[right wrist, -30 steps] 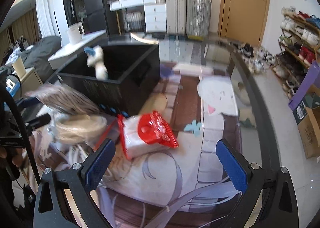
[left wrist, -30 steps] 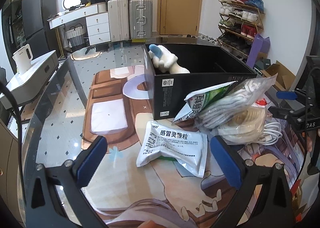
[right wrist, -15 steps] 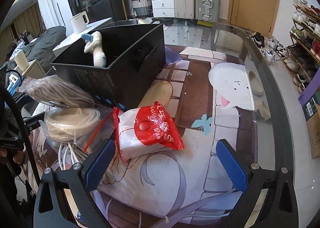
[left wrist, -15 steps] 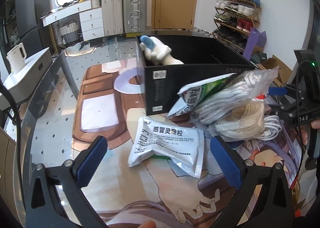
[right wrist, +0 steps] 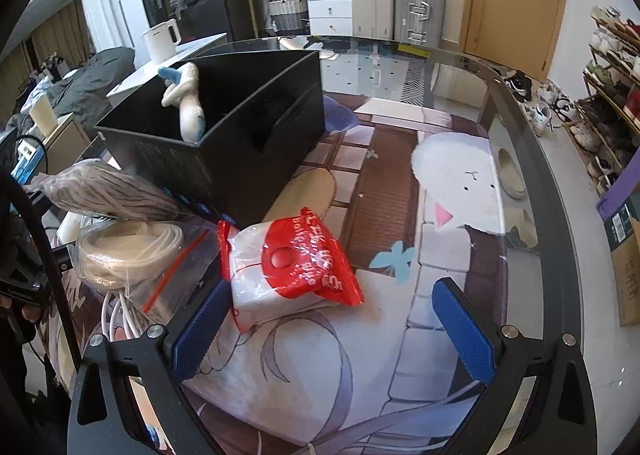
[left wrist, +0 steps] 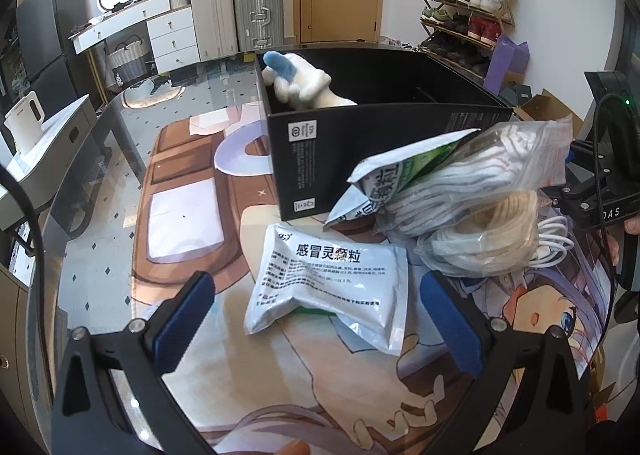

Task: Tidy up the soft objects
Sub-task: 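Move the right gripper from the box to the red-labelled white bag, then close the right gripper on the red-labelled white bag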

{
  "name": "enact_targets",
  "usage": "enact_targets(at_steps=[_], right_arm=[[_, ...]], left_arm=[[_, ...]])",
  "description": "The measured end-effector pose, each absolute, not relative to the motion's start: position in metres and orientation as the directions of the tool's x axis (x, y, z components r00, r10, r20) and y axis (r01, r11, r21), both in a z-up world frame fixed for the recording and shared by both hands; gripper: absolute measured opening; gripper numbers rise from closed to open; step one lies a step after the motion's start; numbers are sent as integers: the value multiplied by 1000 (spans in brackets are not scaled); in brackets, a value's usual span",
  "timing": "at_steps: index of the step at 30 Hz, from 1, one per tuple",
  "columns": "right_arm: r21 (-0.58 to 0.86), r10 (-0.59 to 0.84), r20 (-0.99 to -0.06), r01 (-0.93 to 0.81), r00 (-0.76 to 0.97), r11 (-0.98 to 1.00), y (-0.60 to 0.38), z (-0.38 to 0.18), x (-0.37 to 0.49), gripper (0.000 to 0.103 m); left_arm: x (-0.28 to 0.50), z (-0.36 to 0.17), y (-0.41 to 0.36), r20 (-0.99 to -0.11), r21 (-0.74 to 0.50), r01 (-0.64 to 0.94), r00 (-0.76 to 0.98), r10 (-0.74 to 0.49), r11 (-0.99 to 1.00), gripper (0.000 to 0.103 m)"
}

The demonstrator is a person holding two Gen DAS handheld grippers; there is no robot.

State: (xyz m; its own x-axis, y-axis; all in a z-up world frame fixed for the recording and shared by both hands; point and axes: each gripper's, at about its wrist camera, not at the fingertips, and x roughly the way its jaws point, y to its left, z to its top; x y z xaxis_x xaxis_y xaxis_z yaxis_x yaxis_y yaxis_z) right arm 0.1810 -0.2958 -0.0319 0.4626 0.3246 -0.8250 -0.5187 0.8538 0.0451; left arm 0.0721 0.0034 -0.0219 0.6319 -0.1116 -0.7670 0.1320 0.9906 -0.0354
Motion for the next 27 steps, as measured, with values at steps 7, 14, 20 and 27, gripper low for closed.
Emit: enact_targets(at_steps=[7, 14, 20, 27], right_arm=[[42, 344, -820, -553, 457, 832, -285, -33, 183, 98], [65, 370, -820, -570, 437, 819, -284, -33, 183, 78], [83, 397, -809, -585, 434, 807, -287, -31, 172, 59], [86, 415, -787, -585, 457, 807, -294, -25, 159, 49]], left_arm=[[75, -23, 3, -772, -36, 129, 626, -109, 991, 103], [77, -24, 9, -774, -58, 122, 621, -122, 991, 103], [75, -25, 11, -774, -59, 120, 622, -122, 991, 103], [75, -24, 13, -775, -65, 117, 620, -124, 991, 103]])
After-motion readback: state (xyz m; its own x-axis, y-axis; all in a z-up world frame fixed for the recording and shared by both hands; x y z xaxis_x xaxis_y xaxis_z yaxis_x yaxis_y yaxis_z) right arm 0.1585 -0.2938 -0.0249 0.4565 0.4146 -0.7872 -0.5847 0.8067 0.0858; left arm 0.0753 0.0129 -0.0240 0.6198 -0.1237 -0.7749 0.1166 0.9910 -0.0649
